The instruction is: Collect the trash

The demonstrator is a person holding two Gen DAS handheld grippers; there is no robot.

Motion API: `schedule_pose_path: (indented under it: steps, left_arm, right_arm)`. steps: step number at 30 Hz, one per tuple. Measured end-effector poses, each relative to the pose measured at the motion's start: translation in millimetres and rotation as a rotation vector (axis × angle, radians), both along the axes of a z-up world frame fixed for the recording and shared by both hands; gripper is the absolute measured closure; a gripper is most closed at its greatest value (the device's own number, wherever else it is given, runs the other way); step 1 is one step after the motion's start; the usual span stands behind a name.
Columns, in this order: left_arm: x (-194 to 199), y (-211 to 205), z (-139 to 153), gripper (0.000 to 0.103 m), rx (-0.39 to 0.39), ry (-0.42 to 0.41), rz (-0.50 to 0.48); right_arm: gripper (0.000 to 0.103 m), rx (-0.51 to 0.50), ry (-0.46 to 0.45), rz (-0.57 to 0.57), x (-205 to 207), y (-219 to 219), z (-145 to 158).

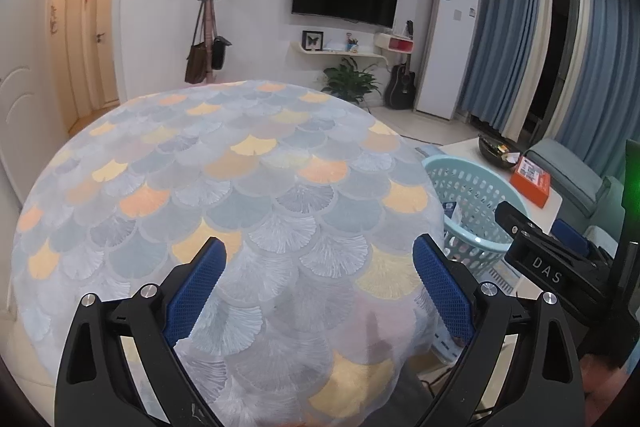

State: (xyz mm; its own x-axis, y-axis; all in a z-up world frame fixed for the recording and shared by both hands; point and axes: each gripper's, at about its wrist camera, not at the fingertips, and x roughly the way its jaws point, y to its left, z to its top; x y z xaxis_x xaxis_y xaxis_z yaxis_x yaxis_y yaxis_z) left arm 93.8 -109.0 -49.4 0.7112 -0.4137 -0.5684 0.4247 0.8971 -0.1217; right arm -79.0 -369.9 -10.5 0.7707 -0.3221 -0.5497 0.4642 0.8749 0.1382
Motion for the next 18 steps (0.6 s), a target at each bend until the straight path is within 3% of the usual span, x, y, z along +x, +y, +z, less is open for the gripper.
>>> schedule_pose_path:
  steps: [18]
  left_arm:
    - [-1.6,-1.5,1.4,0.011,-0.001,-0.004,-0.005]
  right_arm:
    - [0.008,-0.001,-0.002,0.000,0.0,-1.9,-0.4]
